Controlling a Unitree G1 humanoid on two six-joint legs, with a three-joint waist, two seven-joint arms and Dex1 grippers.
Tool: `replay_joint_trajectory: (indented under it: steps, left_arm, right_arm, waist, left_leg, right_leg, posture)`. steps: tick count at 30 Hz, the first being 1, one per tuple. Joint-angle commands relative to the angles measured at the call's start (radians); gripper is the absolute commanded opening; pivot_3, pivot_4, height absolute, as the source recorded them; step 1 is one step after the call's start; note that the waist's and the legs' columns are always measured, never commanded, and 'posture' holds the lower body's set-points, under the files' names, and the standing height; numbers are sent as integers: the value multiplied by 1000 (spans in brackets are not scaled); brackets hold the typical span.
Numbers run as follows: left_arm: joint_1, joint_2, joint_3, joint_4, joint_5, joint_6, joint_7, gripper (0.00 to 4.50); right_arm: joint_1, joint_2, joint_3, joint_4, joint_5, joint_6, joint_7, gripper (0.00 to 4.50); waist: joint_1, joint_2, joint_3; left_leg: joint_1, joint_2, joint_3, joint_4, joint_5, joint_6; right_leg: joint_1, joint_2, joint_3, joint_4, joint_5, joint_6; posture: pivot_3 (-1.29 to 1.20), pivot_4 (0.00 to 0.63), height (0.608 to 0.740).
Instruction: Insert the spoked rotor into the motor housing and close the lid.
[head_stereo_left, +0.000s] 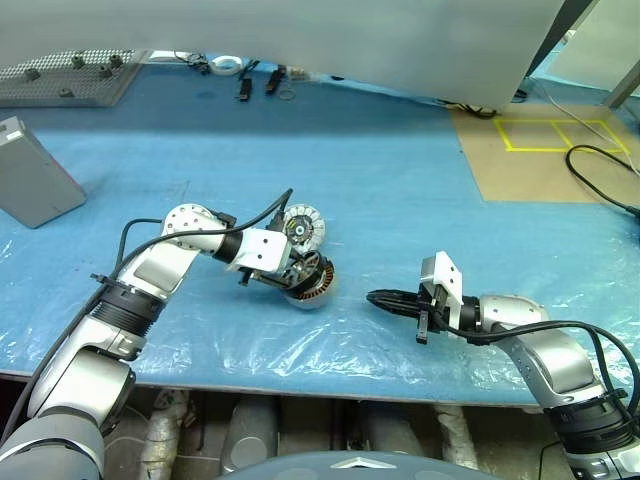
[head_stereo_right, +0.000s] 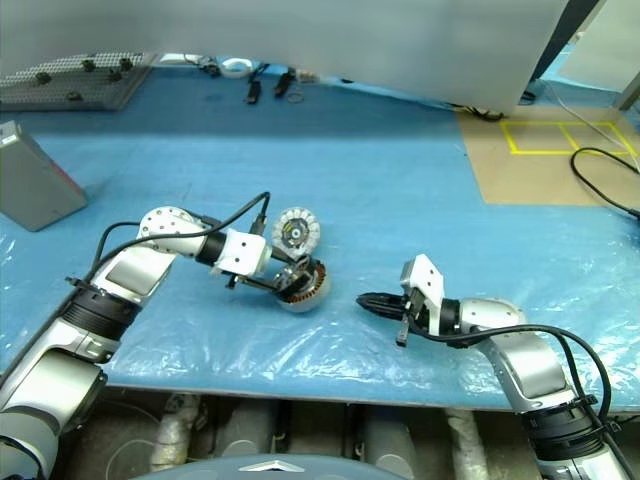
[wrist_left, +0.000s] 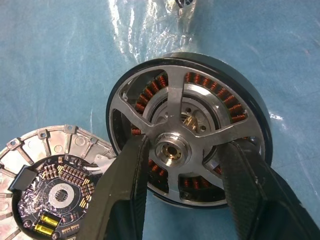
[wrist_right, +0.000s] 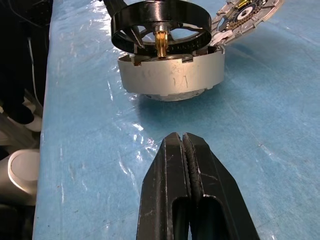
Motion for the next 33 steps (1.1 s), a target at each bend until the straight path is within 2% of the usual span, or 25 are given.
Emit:
replay_joint_trajectory:
  steps: [1,7,18,33]
  left_arm:
    - [-21,4,13,-22,-16,1,-1,1761]
    - [-31,-13,11,-43,-24,43,10,1761]
    - [-33,-18,-19,-14,42,-38,30,1761]
    - [-26,10,-4,-57,6,-43,-24,1761]
  right_arm:
    - [-10,4,-12,-40,12,3,-6,0]
    - [0,-5,-9,-60,8,17,-10,0]
    - [19,-8,-14,-12,-16,-21,10,0]
    - [24,1,-1,51,-53,-73,33,0]
  waist:
    - [0,0,0]
    - [0,0,0]
    - [0,0,0]
    - [0,0,0]
  left_leg:
    - [0,0,0,0,0,0]
    - [0,0,0,0,0,0]
    - [0,0,0,0,0,0]
    - [0,0,0,0,-1,1]
  right_leg:
    - [0,0,0,0,0,0]
    - [0,0,0,0,0,0]
    - [0,0,0,0,0,0]
    - [0,0,0,0,0,0]
  posture:
    - [0,150,740]
    - [0,150,740]
    - [0,150,740]
    - [0,150,740]
